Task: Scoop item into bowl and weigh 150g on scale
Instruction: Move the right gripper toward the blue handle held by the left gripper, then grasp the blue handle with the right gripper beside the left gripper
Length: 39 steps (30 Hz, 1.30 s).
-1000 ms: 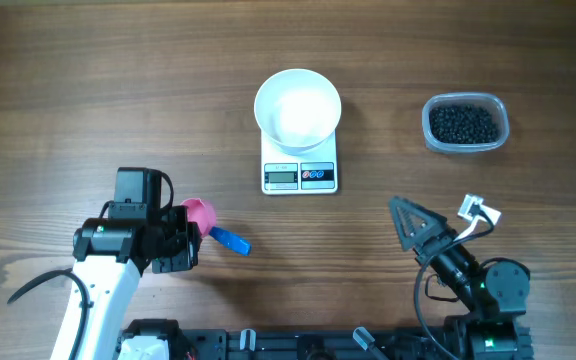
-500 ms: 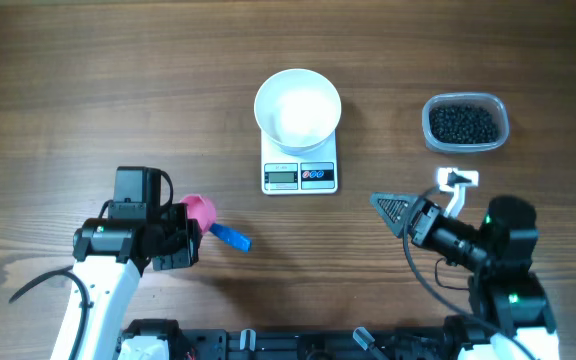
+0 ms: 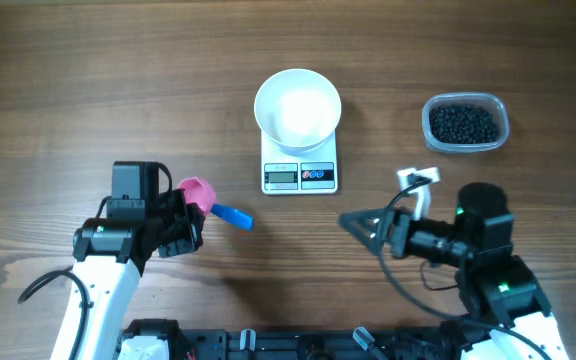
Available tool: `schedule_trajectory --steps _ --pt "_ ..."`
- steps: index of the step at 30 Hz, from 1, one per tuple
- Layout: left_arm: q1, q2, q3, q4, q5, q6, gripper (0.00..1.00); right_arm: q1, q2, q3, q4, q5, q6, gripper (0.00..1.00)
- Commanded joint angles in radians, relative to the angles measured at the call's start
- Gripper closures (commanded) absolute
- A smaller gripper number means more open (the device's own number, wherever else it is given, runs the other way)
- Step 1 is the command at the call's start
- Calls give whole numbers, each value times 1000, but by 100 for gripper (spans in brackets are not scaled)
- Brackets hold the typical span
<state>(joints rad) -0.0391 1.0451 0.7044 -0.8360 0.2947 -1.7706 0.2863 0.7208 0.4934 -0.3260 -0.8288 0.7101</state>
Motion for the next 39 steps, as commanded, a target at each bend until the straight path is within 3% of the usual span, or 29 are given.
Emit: schedule_trajectory --steps 1,9,13,19,22,36,39 --pt "2 -11 3 9 32 -51 96 141 2 26 65 174 9 10" --pt "-16 -11 3 25 108 -101 96 431 145 26 282 382 79 13" --pt "-68 -11 3 45 110 -109 96 498 261 26 401 414 95 26" --pt "-162 -11 3 48 101 -207 96 559 425 26 619 413 130 29" --pt "-193 -11 3 53 80 -211 96 587 476 26 700 420 131 36" --pt "-234 -11 3 63 56 -224 96 638 499 26 706 612 132 57" --pt "-256 -11 3 63 44 -224 96 638 499 26 706 630 130 57"
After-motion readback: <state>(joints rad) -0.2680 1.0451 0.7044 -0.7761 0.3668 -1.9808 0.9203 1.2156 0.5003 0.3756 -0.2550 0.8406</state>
